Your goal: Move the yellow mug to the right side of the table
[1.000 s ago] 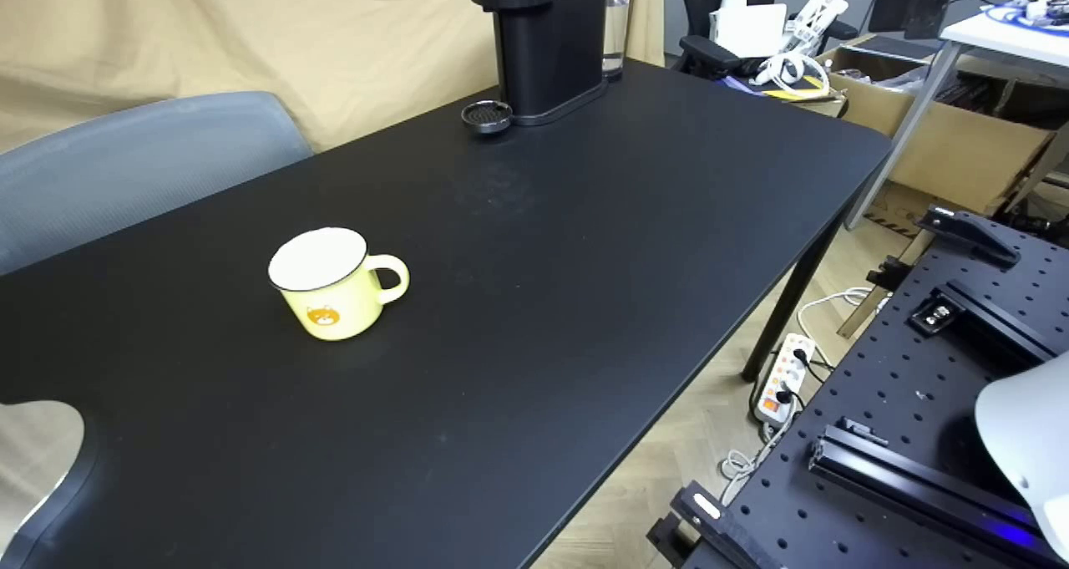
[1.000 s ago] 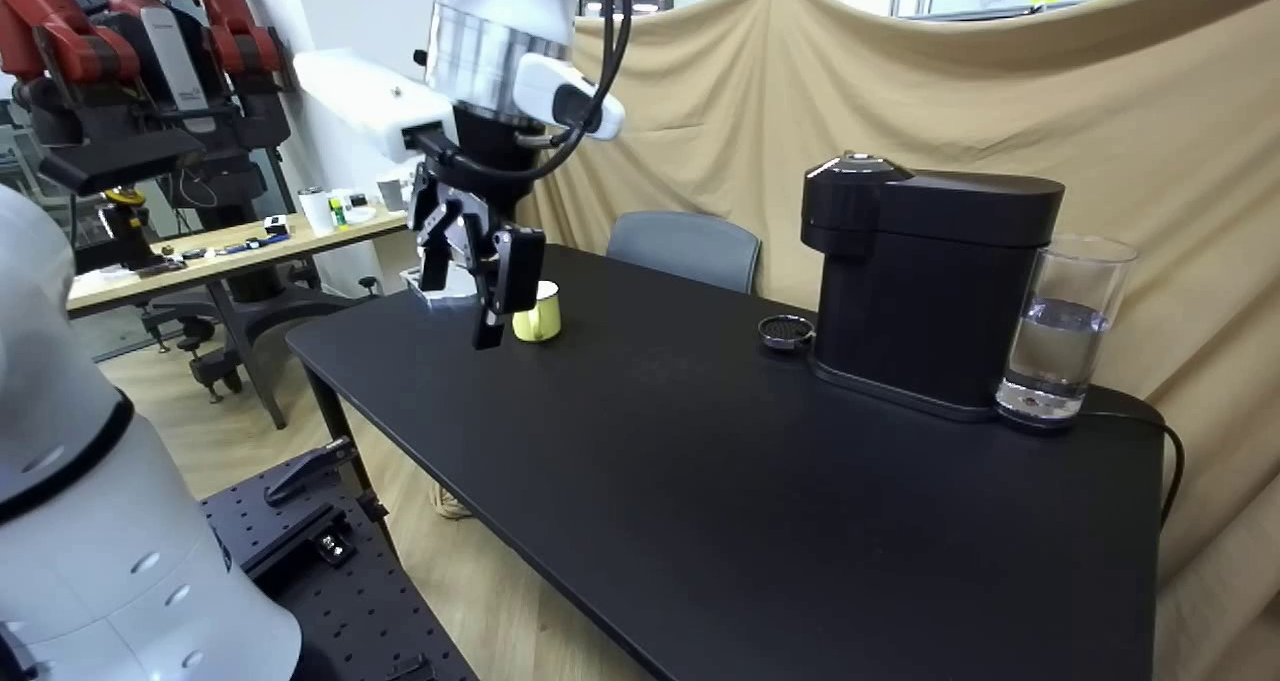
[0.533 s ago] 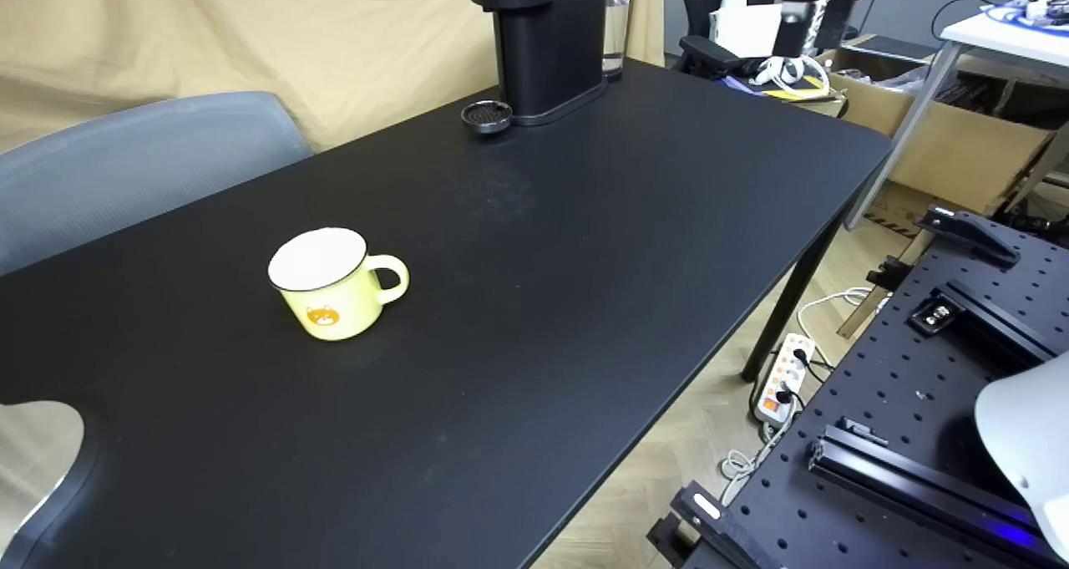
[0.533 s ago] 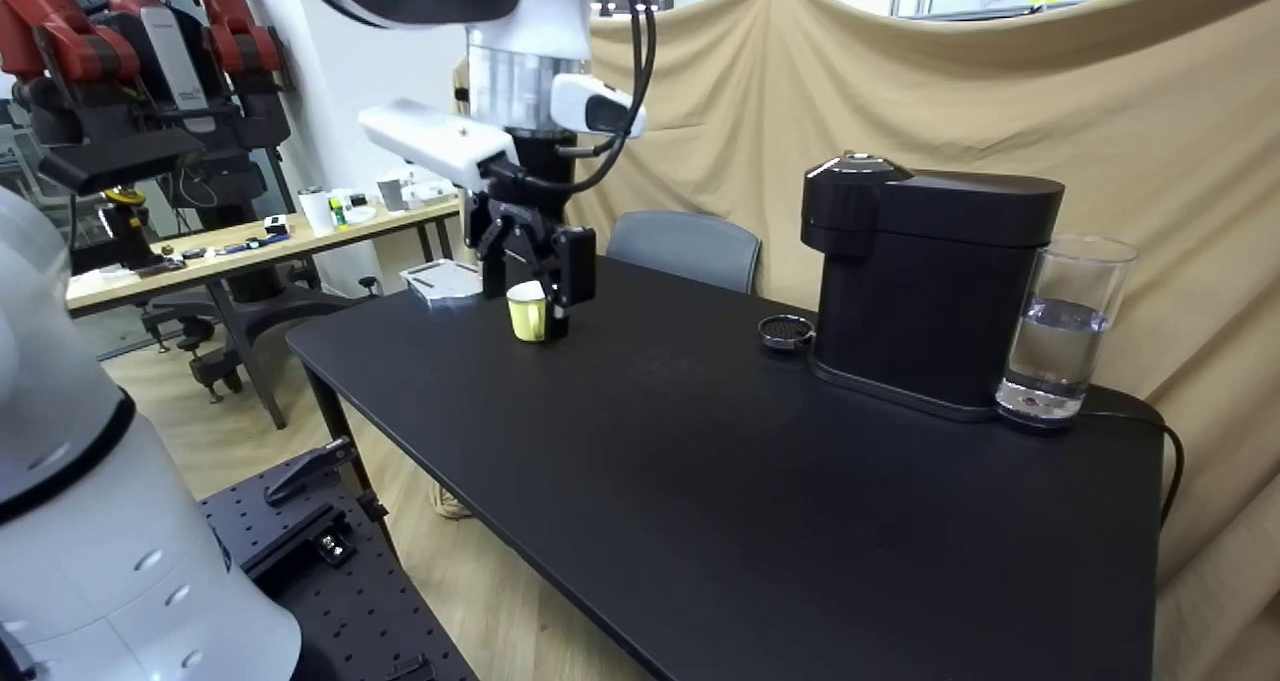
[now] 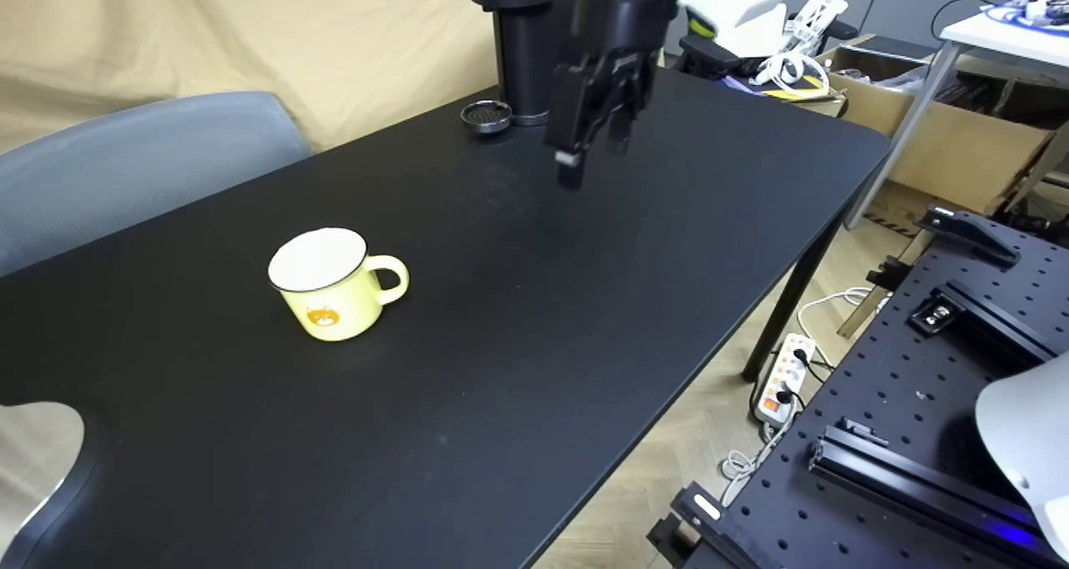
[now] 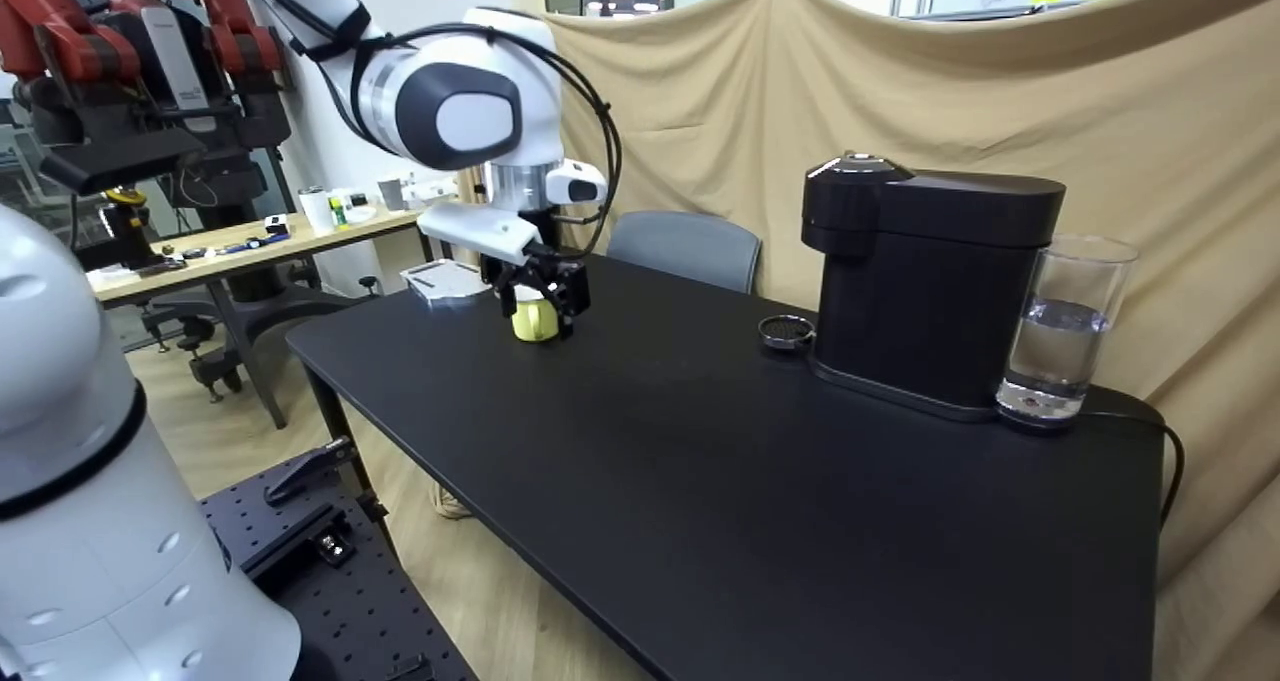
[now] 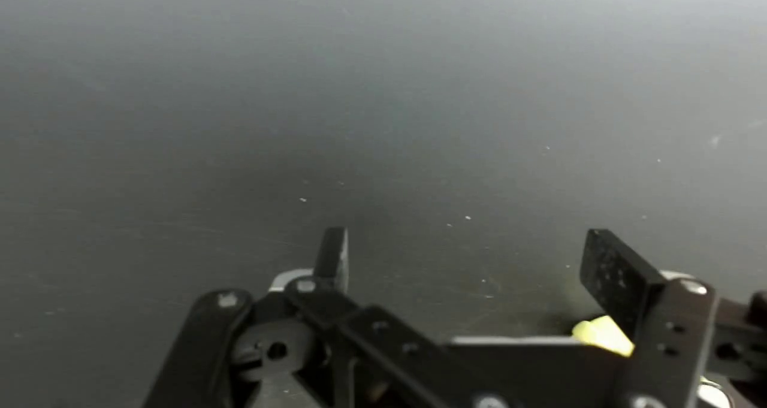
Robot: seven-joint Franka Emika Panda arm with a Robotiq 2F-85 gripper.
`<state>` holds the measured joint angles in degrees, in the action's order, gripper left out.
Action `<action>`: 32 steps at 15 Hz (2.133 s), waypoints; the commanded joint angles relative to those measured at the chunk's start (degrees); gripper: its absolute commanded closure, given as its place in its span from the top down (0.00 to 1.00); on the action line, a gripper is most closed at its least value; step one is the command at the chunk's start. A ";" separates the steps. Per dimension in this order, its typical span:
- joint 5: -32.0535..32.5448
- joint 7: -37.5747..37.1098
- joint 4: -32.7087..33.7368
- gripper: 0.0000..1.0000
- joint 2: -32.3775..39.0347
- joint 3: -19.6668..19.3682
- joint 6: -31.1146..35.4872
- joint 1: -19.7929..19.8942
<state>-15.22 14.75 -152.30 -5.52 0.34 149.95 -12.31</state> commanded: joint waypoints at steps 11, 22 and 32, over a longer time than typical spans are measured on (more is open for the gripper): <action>5.42 -7.74 9.97 1.00 12.51 7.34 9.96 0.04; 25.97 -20.36 32.53 1.00 28.53 7.10 11.46 -5.63; 25.21 -21.14 39.43 1.00 36.44 5.21 11.95 -10.37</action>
<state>8.64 -4.03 -115.35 28.34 7.64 161.20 -21.59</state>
